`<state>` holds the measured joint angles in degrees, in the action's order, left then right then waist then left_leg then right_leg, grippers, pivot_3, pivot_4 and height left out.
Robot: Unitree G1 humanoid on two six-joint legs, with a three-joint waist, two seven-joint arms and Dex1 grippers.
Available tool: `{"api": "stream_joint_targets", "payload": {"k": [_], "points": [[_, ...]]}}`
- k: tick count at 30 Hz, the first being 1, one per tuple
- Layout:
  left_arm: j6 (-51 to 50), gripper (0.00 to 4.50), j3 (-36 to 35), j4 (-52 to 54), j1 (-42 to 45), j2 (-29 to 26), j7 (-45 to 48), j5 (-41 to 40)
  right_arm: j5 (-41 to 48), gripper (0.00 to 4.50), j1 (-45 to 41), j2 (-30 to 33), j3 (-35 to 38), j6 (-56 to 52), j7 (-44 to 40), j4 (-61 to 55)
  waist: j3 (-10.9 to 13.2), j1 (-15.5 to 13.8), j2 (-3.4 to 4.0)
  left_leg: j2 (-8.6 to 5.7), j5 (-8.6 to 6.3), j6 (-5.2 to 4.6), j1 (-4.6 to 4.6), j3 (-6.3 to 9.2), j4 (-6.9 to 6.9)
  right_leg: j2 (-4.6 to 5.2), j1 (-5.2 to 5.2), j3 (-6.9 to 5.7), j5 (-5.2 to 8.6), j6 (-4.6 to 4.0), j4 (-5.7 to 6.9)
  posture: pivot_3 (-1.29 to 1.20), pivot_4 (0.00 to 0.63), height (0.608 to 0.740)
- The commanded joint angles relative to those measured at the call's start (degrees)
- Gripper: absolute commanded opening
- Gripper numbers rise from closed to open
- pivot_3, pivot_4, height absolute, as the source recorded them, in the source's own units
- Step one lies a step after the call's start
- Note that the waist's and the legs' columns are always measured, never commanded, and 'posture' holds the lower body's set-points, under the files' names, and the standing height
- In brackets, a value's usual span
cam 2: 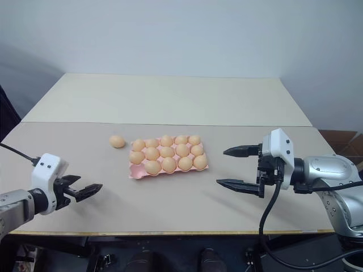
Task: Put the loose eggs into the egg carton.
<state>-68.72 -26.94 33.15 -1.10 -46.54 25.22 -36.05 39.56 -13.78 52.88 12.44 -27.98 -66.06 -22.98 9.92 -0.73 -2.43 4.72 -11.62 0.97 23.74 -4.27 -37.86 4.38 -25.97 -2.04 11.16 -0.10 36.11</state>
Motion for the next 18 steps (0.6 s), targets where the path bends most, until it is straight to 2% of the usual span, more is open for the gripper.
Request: {"api": "stream_joint_targets", "payload": {"k": [1,9,18], "points": [[2.1,4.48,-0.6,1.7,0.0,-0.4,0.3,0.6,0.9,4.50,-0.3,0.1,1.5,0.6,0.1,-1.4,0.0,0.0,0.00,0.00,0.00,0.00,0.00,0.00,0.00,0.00,0.00,0.00,0.00,0.00,0.00,0.00,0.150,0.740],[5.1,4.48,-0.9,1.5,0.4,-0.4,1.3,0.7,1.0,4.50,-0.8,0.0,1.2,0.6,0.2,-1.1,0.0,0.0,0.00,0.00,0.00,0.00,0.00,0.00,0.00,0.00,0.00,0.00,0.00,-0.01,0.00,0.00,0.150,0.740],[14.4,4.48,1.0,-2.1,4.8,1.9,0.9,3.1,1.0,4.50,-1.0,-0.4,1.3,0.7,0.7,-1.4,0.0,0.0,-0.01,-0.01,0.00,0.00,0.00,0.00,0.00,0.00,0.01,0.00,-0.03,0.04,0.00,0.00,0.150,0.740]]}}
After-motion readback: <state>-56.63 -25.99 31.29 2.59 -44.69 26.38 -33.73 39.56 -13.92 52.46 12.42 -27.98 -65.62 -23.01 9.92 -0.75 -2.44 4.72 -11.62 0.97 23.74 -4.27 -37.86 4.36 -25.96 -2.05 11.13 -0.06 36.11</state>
